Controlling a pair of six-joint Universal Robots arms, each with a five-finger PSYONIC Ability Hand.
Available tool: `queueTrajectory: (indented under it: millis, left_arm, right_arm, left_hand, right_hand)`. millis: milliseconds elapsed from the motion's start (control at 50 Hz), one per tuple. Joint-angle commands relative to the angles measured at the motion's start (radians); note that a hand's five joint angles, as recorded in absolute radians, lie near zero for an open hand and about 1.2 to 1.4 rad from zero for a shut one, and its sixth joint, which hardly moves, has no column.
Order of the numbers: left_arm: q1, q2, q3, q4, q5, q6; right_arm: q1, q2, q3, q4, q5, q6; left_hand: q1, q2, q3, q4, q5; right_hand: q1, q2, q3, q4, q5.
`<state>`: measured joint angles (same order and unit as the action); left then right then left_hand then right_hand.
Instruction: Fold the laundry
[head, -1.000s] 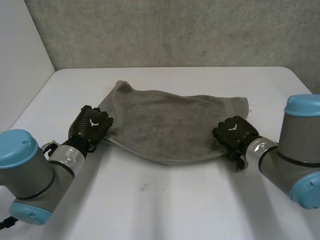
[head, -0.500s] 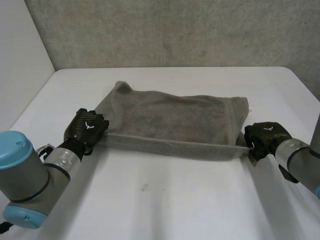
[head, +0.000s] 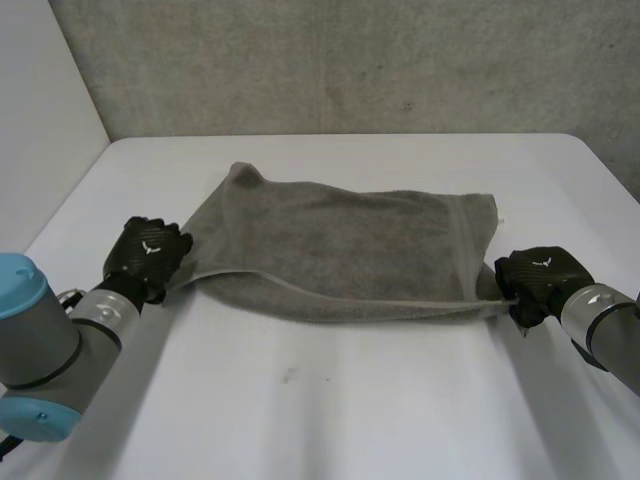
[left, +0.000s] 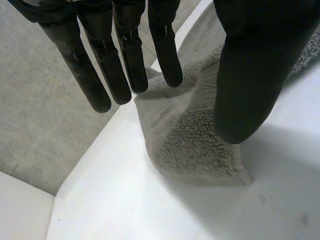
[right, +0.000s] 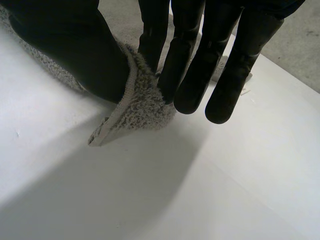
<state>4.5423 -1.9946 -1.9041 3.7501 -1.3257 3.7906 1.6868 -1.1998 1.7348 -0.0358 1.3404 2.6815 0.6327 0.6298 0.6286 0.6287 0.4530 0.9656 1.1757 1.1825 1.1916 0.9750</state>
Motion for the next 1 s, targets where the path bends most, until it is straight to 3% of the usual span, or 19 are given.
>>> queueTrajectory:
  millis: [20, 100, 140, 300, 480, 660, 800, 840, 860, 900, 1000]
  left_arm:
    - [0.004, 0.008, -0.010, -0.027, 0.006, -0.044]
    - [0.004, 0.023, -0.010, -0.042, 0.006, -0.094]
    - [0.004, 0.040, -0.009, -0.062, 0.006, -0.176]
    - [-0.002, 0.037, 0.010, -0.056, 0.000, -0.325]
    - [-0.012, -0.050, 0.068, -0.053, -0.006, -0.322]
    - [-0.011, -0.130, 0.155, -0.046, -0.007, -0.321]
    - [-0.008, -0.154, 0.203, -0.042, -0.063, -0.319]
    - [-0.005, -0.145, 0.203, -0.041, -0.070, -0.318]
    - [-0.005, -0.145, 0.203, -0.041, -0.070, -0.318]
    - [0.000, -0.115, 0.189, -0.046, -0.067, -0.319]
    - [0.003, -0.052, 0.137, -0.049, -0.064, -0.309]
  right_arm:
    - [0.001, 0.000, 0.005, 0.000, 0.000, -0.003]
    - [0.001, 0.000, 0.006, 0.000, 0.000, -0.003]
    - [-0.001, 0.000, 0.005, -0.001, -0.001, -0.003]
    - [0.001, 0.000, 0.008, -0.006, -0.001, -0.003]
    - [0.001, 0.000, 0.015, -0.007, -0.001, -0.002]
    - [0.001, 0.000, 0.017, -0.007, -0.001, -0.003]
    - [-0.002, 0.000, 0.015, -0.007, -0.001, -0.003]
    - [-0.002, 0.000, 0.011, -0.007, 0.000, -0.003]
    - [-0.002, 0.000, 0.011, -0.007, 0.000, -0.003]
    - [-0.002, 0.000, 0.003, -0.006, -0.001, -0.005]
    - [0.004, -0.021, -0.020, -0.003, 0.003, -0.015]
  left_hand:
    - [0.060, 0.063, 0.064, 0.064, 0.065]
    - [-0.105, -0.102, -0.101, -0.101, -0.100]
    - [-0.295, -0.292, -0.291, -0.291, -0.290]
    - [-0.305, -0.302, -0.301, -0.301, -0.300]
    - [-0.249, -0.246, -0.245, -0.245, -0.244]
    - [-0.082, -0.079, -0.078, -0.078, -0.077]
    - [0.109, 0.112, 0.113, 0.113, 0.114]
    - [0.360, 0.363, 0.364, 0.364, 0.365]
    - [0.362, 0.365, 0.366, 0.366, 0.367]
    - [0.680, 0.683, 0.684, 0.684, 0.685]
    - [0.764, 0.766, 0.768, 0.768, 0.769]
  right_hand:
    - [0.431, 0.221, 0.214, 0.205, 0.247]
    - [0.431, 0.221, 0.214, 0.205, 0.247]
    - [0.431, 0.221, 0.214, 0.205, 0.247]
    - [0.431, 0.221, 0.214, 0.205, 0.247]
    - [0.431, 0.221, 0.214, 0.205, 0.247]
    - [0.431, 0.221, 0.214, 0.205, 0.247]
    - [0.431, 0.221, 0.214, 0.205, 0.247]
    - [0.431, 0.221, 0.214, 0.205, 0.247]
    - [0.431, 0.221, 0.214, 0.205, 0.247]
    - [0.431, 0.221, 0.214, 0.205, 0.247]
    - [0.431, 0.221, 0.214, 0.205, 0.247]
